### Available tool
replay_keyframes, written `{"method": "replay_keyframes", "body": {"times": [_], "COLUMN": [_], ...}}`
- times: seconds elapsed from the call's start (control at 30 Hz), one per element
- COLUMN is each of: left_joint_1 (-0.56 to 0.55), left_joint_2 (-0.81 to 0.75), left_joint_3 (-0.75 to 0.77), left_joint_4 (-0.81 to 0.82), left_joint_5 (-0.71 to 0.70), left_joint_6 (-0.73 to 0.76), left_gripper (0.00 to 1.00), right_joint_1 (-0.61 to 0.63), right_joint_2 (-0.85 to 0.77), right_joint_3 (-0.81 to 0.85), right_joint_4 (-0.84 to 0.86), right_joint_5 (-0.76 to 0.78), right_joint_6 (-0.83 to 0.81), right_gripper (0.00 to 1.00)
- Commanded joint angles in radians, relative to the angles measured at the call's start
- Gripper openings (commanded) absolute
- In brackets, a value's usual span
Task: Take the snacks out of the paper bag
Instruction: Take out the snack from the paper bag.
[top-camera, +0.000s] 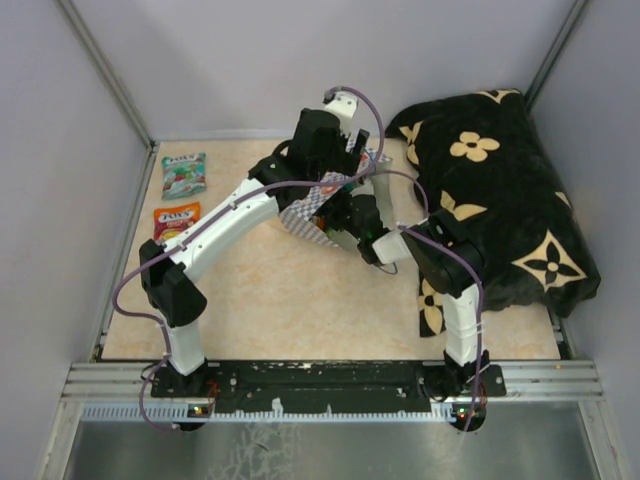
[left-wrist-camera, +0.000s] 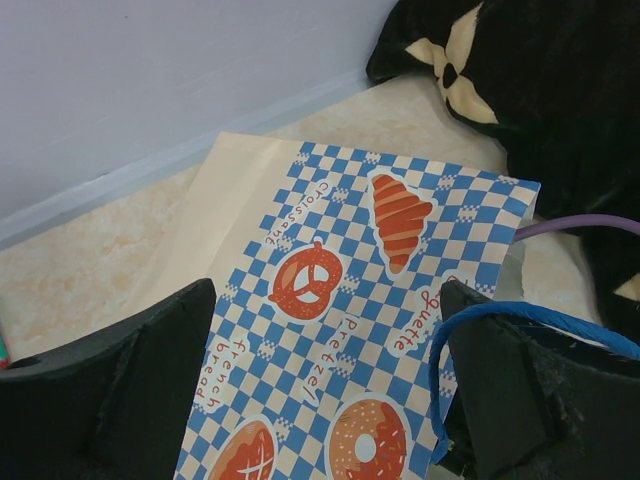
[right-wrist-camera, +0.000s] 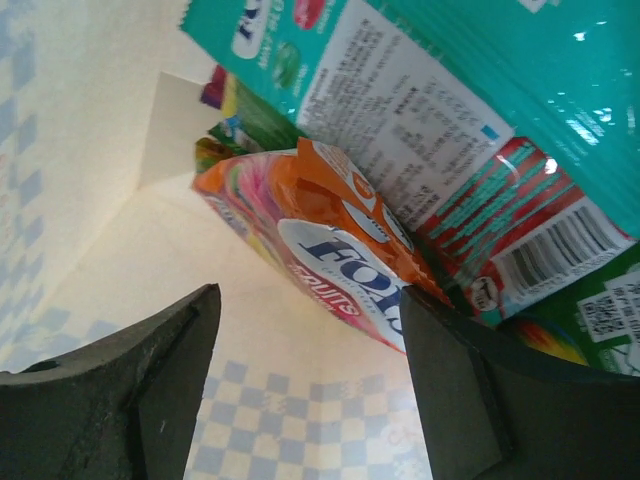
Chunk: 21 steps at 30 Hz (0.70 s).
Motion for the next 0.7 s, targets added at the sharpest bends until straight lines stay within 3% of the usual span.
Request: {"method": "replay_keyframes", "body": {"times": [0.0, 0.13, 0.23, 0.33, 0.4, 0.6, 0.67], "left_joint_1": [-0.010, -0.011, -0.011, -0.011, -0.011, -0.011, -0.011], "left_joint_2": [0.003, 0.004, 0.003, -0.004, -0.009, -0.015, -0.015], "left_joint_3": [0.033, 0.032, 0.025, 0.012, 0.002, -0.019, -0.020], "left_joint_4": [-0.012, -0.021, -0.027, -0.028, -0.026, -0.026, -0.028], "left_joint_5": [-0.004, -0.011, -0.023, -0.043, -0.054, -0.071, -0.073], "left_joint_6": [-0.014, -0.011, -0.009, -0.005, 0.000, 0.006, 0.004], "left_gripper": [1.00, 1.00, 1.00, 1.00, 1.00, 1.00, 1.00], "right_joint_1": [0.012, 0.012, 0.013, 0.011, 0.012, 0.010, 0.010], "right_joint_2": [-0.019, -0.058, -0.087, -0.119, -0.150, -0.274, -0.306], "right_joint_3": [0.049, 0.043, 0.044, 0.028, -0.012, -0.141, -0.202], "right_joint_4": [-0.195, -0.333, -0.412, -0.463, -0.454, -0.336, -0.206], "right_joint_5": [0.141, 0.260, 0.335, 0.401, 0.449, 0.512, 0.481], "right_joint_6": [-0.092, -0.154, -0.205, -0.245, -0.258, -0.313, -0.355], "right_gripper": [0.71, 0.61, 0.47, 0.26, 0.02, 0.00, 0.00]}}
